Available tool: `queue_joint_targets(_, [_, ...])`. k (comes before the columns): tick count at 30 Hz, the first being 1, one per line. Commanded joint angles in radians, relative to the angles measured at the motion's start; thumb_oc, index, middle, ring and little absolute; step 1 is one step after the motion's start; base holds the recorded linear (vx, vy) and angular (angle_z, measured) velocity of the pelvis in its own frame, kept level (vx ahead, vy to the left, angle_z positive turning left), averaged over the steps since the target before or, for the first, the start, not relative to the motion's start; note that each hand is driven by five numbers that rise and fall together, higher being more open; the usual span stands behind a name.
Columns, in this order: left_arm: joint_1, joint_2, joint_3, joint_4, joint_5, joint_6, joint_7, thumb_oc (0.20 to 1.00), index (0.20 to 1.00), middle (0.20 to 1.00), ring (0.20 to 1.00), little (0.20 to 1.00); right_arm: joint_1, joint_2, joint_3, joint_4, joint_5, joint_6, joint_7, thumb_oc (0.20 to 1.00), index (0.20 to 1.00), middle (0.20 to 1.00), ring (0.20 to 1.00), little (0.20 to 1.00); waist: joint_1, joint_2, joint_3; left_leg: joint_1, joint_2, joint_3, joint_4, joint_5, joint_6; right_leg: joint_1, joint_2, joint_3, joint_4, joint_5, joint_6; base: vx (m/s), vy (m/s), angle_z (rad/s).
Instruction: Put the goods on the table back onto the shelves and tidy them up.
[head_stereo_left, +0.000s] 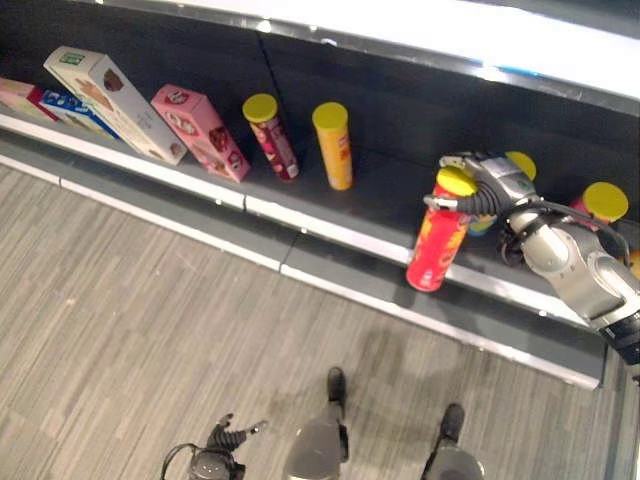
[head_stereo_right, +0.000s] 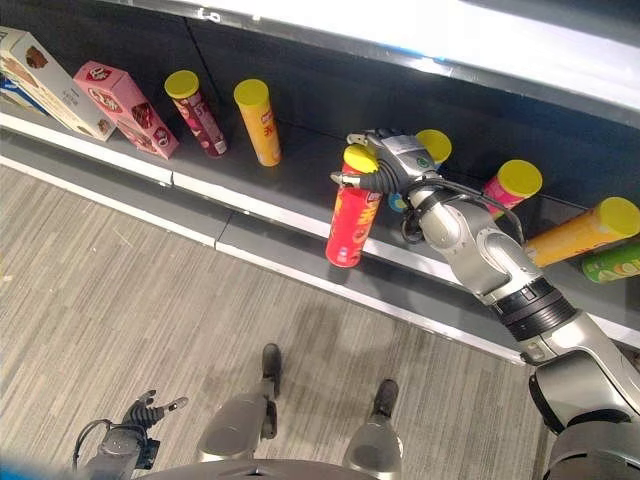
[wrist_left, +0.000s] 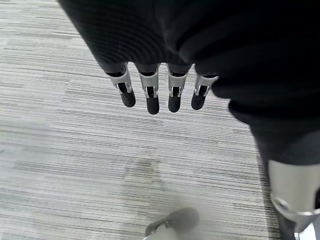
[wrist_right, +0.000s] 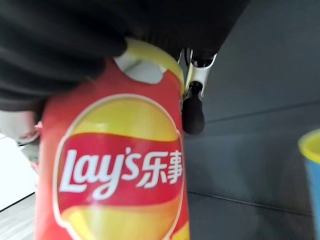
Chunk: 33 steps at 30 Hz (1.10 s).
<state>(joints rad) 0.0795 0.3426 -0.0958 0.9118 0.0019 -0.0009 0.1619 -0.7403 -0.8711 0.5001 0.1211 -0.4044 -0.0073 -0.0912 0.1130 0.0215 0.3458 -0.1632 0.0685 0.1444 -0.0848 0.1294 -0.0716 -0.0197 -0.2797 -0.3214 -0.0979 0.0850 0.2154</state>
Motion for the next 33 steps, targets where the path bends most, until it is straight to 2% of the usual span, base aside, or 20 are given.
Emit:
queue_joint_targets(1, [0.02,0.011,-0.063,0.006,-0.031,-0.011,0.031,1.0,1.0,1.0,1.0,1.0,-0.114,-0.052,0.015,-0.015,-0.082,0.007,-0.1,0.2,0.2,0.2,0.2,0.2,0.022,0.023,-0.027,-0.029,0.063,-0.026,0.037,-0.061,-0.064,-0.047,-0.047,0.004,0.079,-0.061,0.009,0.0,-0.001,0.29])
queue_joint_targets(6, [0.007,0.001,-0.109,-0.021,-0.02,-0.02,0.052,1.0,1.0,1.0,1.0,1.0,-0.166,0.007,0.033,0.123,-0.273,0.053,-0.223,0.2,0.2,0.2,0.2,0.2,0.048,0.052,-0.008,-0.055,0.057,-0.05,0.039,-0.059,-0.06,-0.063,-0.053,-0.012,0.087,-0.059,0.014,0.0,-0.001,0.11])
queue_joint_targets(13, [-0.032,-0.011,-0.162,-0.025,-0.028,-0.034,0.068,1.0,1.0,1.0,1.0,1.0,-0.251,0.062,0.064,0.219,-0.332,0.078,-0.315,0.2,0.2,0.2,0.2,0.2,0.077,0.076,0.001,-0.088,0.044,-0.076,0.043,-0.054,-0.057,-0.073,-0.064,-0.034,0.094,-0.058,0.018,0.01,0.006,0.12])
queue_joint_targets(21, [-0.071,-0.014,-0.2,-0.022,-0.031,-0.041,0.084,1.0,1.0,1.0,1.0,1.0,-0.331,0.053,0.059,0.261,-0.369,0.127,-0.38,0.2,0.2,0.2,0.2,0.2,0.111,0.094,-0.001,-0.128,0.016,-0.125,0.042,-0.049,-0.053,-0.072,-0.078,-0.083,0.101,-0.053,0.026,0.02,0.004,0.17])
queue_joint_targets(26, [-0.073,-0.013,-0.206,-0.023,-0.033,-0.044,0.084,1.0,1.0,1.0,1.0,1.0,-0.344,0.041,0.055,0.277,-0.36,0.135,-0.399,0.2,0.2,0.2,0.2,0.2,0.122,0.096,-0.003,-0.142,0.007,-0.14,0.045,-0.049,-0.051,-0.072,-0.081,-0.102,0.105,-0.054,0.028,0.01,-0.006,0.19])
queue_joint_targets(33, [-0.076,-0.006,-0.227,-0.042,-0.037,-0.059,0.073,1.0,1.0,1.0,1.0,1.0,-0.367,-0.003,0.085,0.415,-0.362,0.158,-0.425,0.2,0.2,0.2,0.2,0.2,0.143,0.112,0.005,-0.16,-0.007,-0.161,0.047,-0.046,-0.055,-0.071,-0.088,-0.125,0.108,-0.056,0.033,0.0,-0.004,0.11])
